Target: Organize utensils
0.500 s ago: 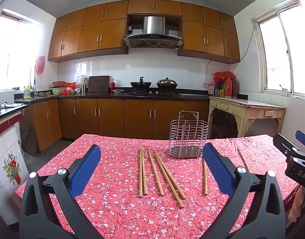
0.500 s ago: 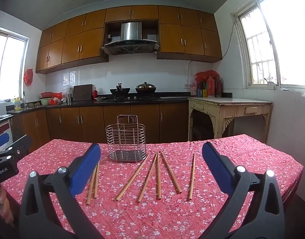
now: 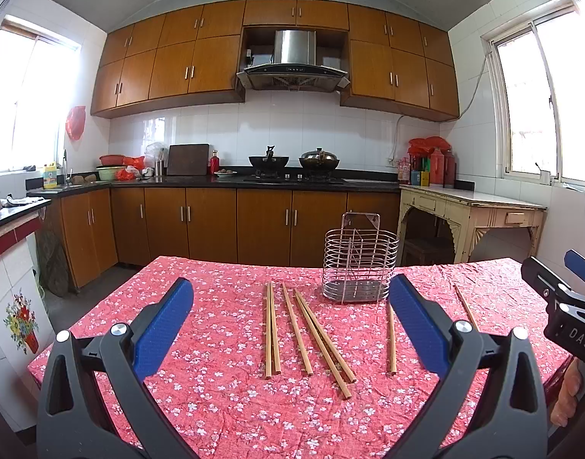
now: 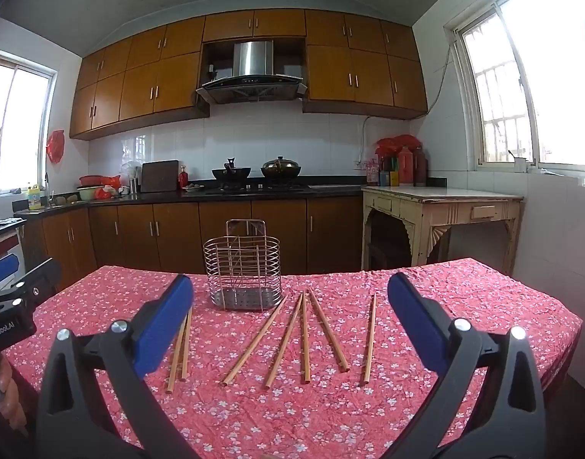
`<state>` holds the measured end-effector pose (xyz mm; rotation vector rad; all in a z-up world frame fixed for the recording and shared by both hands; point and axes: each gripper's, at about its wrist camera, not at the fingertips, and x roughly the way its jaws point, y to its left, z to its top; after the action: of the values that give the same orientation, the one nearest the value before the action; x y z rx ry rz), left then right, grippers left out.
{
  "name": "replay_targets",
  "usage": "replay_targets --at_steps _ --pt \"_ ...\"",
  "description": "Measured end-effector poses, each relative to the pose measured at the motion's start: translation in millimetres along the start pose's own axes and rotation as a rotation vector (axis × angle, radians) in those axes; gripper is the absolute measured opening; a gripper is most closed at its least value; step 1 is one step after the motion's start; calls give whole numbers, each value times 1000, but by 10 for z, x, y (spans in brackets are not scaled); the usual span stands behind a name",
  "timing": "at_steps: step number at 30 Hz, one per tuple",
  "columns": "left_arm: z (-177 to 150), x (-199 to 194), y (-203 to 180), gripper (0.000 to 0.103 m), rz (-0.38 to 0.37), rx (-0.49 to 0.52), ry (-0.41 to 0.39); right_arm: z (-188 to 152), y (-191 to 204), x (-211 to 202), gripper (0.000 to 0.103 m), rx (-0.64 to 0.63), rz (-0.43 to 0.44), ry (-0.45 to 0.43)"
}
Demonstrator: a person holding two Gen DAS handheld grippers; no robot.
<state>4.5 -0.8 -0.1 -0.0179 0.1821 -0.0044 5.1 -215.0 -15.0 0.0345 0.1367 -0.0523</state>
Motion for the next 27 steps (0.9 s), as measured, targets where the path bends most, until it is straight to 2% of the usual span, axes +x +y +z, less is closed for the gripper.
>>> replay_targets --at_steps 27 --pt "-39 -9 -14 101 -1 -5 5 -2 3 19 99 1 0 2"
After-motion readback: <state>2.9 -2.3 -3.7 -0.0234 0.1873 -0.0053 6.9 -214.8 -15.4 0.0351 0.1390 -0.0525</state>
